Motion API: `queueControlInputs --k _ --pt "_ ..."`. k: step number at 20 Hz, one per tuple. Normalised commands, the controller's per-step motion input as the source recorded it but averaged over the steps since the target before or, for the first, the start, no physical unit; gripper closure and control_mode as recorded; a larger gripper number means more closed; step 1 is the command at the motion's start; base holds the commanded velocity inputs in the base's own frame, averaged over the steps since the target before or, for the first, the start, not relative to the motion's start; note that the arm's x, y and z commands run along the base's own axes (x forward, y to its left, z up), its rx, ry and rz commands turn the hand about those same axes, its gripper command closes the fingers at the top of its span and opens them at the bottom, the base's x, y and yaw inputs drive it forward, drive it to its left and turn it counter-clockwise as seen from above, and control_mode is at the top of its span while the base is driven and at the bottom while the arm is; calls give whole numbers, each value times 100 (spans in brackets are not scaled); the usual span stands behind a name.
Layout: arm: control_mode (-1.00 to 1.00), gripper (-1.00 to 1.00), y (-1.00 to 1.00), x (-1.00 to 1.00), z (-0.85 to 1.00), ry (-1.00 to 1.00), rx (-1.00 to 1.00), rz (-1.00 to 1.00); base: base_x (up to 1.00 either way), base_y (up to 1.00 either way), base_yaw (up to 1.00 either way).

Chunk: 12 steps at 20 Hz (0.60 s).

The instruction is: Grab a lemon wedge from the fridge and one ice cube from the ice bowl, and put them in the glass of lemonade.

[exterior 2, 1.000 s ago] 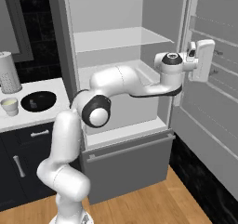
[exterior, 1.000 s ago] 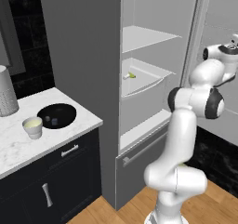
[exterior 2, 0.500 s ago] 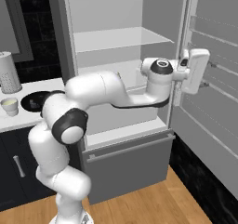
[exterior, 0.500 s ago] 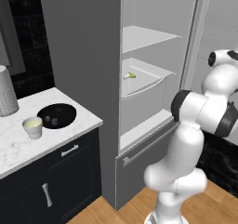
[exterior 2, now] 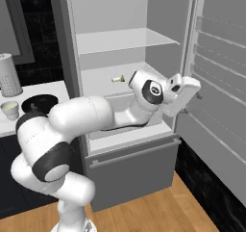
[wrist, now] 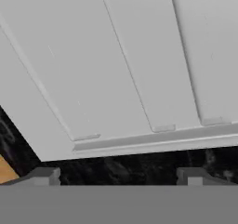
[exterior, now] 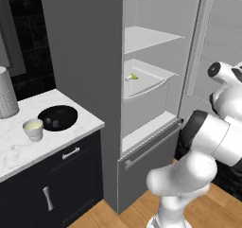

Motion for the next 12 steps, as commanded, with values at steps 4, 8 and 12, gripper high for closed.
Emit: queueControlInputs --k 4,8,12 --pt "-100 -100 94 -13 -15 2 28 1 0 0 0" --pt "-100 -100 100 -22 -5 1 27 0 0 0 0" --pt "-100 -100 100 -16 -60 -2 41 0 0 0 0"
